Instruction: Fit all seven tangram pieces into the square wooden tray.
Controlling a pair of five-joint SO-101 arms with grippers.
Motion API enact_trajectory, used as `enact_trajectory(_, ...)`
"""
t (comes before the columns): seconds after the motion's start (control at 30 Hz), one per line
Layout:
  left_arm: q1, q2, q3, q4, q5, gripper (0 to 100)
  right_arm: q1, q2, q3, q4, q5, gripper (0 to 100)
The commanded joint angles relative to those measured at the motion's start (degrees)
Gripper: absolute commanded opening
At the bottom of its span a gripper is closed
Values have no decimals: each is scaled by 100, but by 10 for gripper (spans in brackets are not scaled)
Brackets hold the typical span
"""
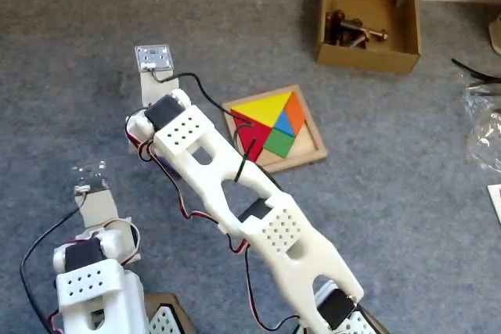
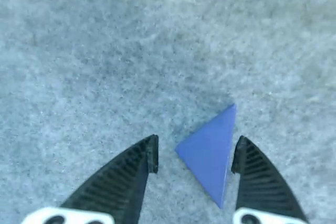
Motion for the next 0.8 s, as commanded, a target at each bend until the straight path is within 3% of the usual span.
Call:
enact_trajectory(0.0,-418,-22,-4,62,53,5,-40,-127,-321,-48,-18,224)
enact_trajectory(0.33,-1200,-22,-4,62,53,5,-40,629,-725,-110,-44,224)
enact_trajectory(0.77,-1226,-22,-4,62,53,5,-31,857,-875,-338,-53,224)
